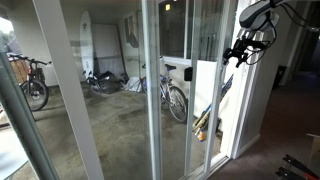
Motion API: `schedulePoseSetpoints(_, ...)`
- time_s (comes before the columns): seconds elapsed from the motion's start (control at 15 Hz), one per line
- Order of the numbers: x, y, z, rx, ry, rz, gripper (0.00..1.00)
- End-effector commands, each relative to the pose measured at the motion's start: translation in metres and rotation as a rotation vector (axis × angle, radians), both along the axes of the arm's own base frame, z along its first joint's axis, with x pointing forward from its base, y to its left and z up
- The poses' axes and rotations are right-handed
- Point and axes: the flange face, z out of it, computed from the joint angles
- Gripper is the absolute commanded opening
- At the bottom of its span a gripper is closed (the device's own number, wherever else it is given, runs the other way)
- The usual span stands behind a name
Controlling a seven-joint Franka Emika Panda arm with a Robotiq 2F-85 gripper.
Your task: Close the door
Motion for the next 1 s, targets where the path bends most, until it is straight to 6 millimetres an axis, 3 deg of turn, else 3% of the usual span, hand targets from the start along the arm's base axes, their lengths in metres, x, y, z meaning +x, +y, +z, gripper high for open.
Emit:
schedulePoseSetpoints(0.0, -0.014, -0.036, -0.016, -0.02, 0.071, -0.014, 1.0)
schedulePoseSetpoints(0.07, -0.013, -0.033, -0.015, 0.001, 0.073, -0.007, 1.0)
schedulePoseSetpoints(0.13, 0.002, -0.001, 0.001, 0.006, 0.013, 0.004, 1.0)
schedulePoseSetpoints(0.8, 0.002, 0.001, 0.0, 0.034, -0.007, 0.002, 1.0)
schedulePoseSetpoints(0.93, -0.001, -0.009, 0.001, 0.05, -0.044, -0.032, 1.0)
